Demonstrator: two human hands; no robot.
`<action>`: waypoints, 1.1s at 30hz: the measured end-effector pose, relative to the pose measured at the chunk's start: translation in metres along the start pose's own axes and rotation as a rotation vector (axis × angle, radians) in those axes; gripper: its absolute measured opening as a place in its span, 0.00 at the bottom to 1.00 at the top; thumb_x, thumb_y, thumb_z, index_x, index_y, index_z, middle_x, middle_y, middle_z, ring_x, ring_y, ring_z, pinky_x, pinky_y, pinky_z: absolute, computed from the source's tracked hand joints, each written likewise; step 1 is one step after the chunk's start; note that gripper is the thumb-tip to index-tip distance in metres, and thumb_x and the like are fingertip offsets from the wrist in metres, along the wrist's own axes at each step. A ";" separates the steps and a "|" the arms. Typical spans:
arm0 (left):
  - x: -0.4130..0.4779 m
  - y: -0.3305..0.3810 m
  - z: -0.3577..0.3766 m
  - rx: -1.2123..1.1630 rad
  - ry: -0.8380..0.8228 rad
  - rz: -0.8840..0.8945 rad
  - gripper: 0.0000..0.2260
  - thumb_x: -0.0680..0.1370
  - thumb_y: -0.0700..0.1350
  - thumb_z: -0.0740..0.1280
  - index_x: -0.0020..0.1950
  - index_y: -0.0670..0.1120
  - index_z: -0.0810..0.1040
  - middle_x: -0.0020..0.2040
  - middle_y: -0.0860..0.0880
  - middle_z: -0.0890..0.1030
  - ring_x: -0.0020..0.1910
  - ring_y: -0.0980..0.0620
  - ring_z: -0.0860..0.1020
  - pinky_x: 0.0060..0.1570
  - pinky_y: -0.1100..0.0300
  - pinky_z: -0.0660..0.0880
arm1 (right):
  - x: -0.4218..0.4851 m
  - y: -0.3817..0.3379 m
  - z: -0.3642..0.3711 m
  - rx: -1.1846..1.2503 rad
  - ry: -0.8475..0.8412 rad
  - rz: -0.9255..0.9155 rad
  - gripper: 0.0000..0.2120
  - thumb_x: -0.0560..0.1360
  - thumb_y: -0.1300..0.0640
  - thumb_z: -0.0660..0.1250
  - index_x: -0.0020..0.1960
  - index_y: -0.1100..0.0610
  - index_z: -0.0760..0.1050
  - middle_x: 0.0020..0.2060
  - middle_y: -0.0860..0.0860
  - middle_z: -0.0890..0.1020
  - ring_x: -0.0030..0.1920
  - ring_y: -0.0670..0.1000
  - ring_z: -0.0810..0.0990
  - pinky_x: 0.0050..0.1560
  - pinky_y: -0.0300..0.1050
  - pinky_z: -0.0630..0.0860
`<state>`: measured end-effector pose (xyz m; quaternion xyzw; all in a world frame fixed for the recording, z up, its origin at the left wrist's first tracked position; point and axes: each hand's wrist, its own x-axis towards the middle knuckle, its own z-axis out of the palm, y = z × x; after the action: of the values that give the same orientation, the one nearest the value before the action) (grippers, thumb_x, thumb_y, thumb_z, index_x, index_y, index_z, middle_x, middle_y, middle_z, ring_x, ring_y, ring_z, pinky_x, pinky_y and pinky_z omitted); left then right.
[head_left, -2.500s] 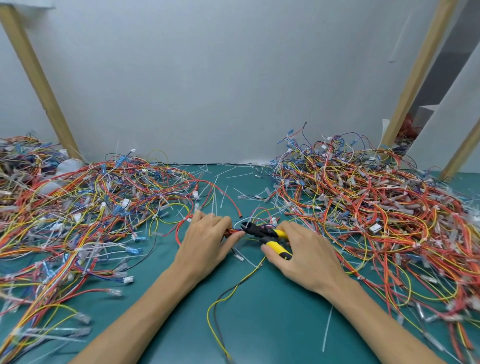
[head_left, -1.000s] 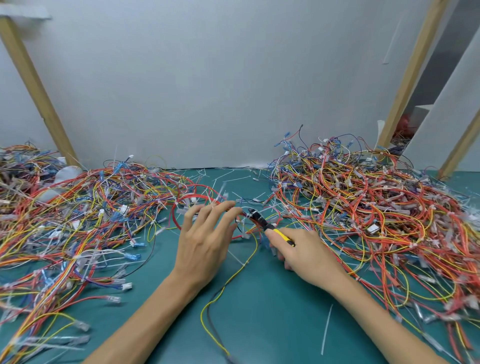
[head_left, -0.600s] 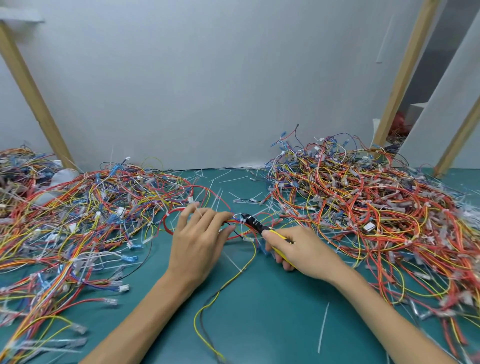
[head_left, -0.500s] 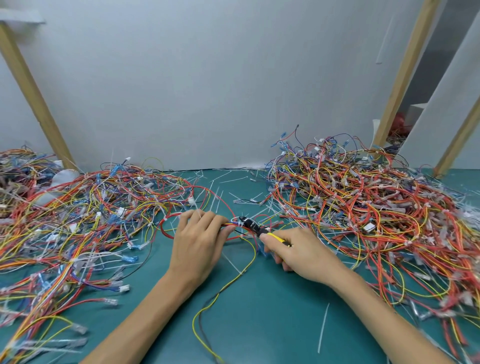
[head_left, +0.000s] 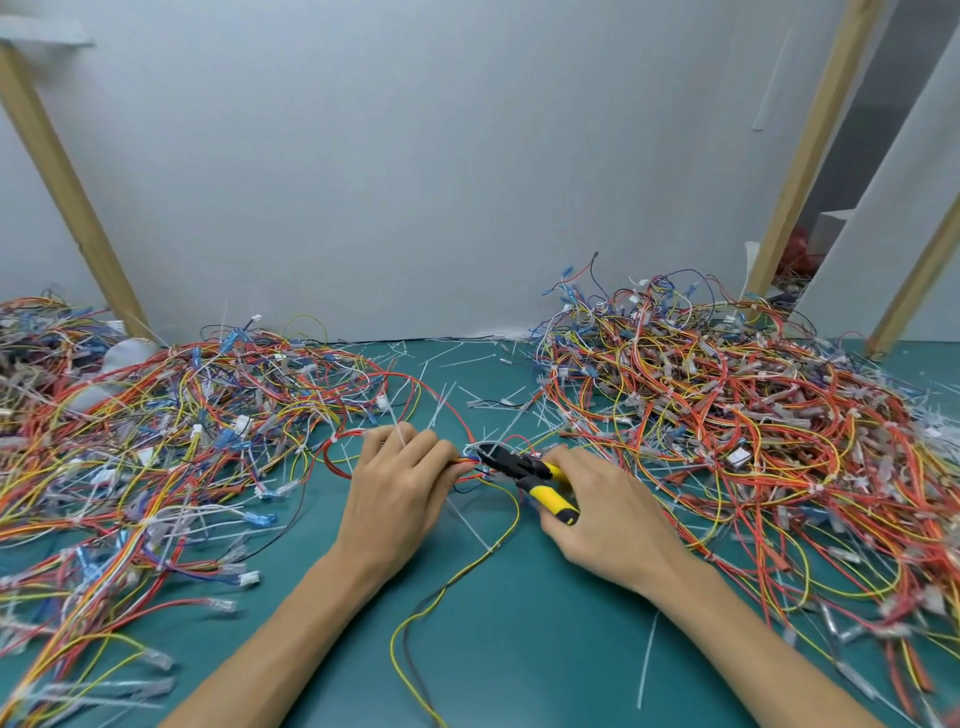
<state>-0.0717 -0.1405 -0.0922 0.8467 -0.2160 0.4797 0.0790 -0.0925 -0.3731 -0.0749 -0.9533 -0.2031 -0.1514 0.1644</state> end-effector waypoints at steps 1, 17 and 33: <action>0.000 -0.001 0.000 -0.002 -0.004 0.004 0.15 0.81 0.52 0.62 0.40 0.46 0.78 0.36 0.51 0.75 0.39 0.46 0.71 0.48 0.56 0.67 | 0.000 0.000 0.000 -0.006 0.000 -0.006 0.14 0.74 0.44 0.65 0.57 0.47 0.70 0.43 0.41 0.71 0.46 0.49 0.73 0.40 0.42 0.60; -0.002 -0.001 0.000 -0.001 -0.013 0.021 0.14 0.81 0.52 0.63 0.40 0.46 0.78 0.36 0.51 0.74 0.40 0.47 0.71 0.49 0.56 0.67 | 0.000 -0.001 -0.004 0.012 -0.065 0.079 0.10 0.70 0.52 0.64 0.40 0.49 0.62 0.35 0.46 0.69 0.37 0.53 0.70 0.31 0.46 0.65; 0.000 0.002 -0.004 0.016 0.003 0.067 0.14 0.80 0.51 0.64 0.39 0.46 0.78 0.35 0.51 0.74 0.38 0.45 0.74 0.47 0.54 0.69 | 0.000 -0.005 -0.001 -0.132 -0.014 0.116 0.08 0.74 0.47 0.63 0.50 0.47 0.67 0.39 0.47 0.74 0.42 0.55 0.73 0.34 0.47 0.63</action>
<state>-0.0752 -0.1412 -0.0902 0.8390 -0.2403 0.4849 0.0566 -0.0951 -0.3696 -0.0724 -0.9733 -0.1381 -0.1478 0.1085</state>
